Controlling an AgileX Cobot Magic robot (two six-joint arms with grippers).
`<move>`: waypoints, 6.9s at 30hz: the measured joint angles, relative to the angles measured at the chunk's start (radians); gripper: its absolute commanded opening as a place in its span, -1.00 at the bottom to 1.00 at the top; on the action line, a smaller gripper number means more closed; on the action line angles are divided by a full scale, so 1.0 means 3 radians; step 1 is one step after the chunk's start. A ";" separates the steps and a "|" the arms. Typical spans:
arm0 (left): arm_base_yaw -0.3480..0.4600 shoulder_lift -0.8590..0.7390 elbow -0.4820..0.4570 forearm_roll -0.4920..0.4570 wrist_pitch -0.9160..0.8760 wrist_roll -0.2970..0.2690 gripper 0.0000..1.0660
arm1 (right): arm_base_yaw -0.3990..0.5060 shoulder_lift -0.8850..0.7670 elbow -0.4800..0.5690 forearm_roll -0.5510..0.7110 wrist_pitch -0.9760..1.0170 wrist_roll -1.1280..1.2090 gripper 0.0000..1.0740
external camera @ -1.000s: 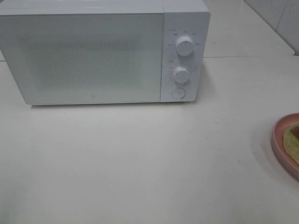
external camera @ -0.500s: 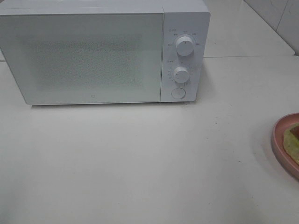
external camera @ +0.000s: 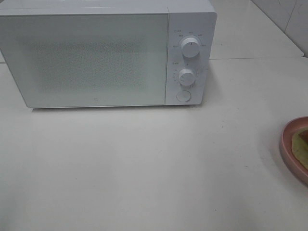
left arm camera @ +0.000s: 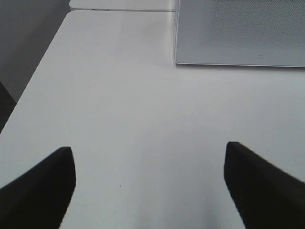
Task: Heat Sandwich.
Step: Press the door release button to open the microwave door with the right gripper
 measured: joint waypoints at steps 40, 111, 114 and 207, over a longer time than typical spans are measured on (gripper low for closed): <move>0.0000 0.0000 0.0000 0.0000 0.0000 0.0000 0.51 | 0.0903 0.2313 0.0117 -0.0360 -0.2310 0.3207 -1.00; 0.0000 0.0000 0.0000 0.0000 0.0000 0.0000 0.51 | 0.0620 0.4247 -0.1043 -0.0917 -0.2703 0.4293 -1.00; 0.0000 0.0000 0.0000 0.0000 0.0000 0.0000 0.51 | 0.0600 0.4257 -0.1060 -0.0913 -0.2683 0.4290 -1.00; 0.0000 0.0000 0.0000 0.0000 -0.0003 0.0000 0.51 | 0.0593 0.4790 -0.1283 -0.0340 -0.3300 0.3680 -1.00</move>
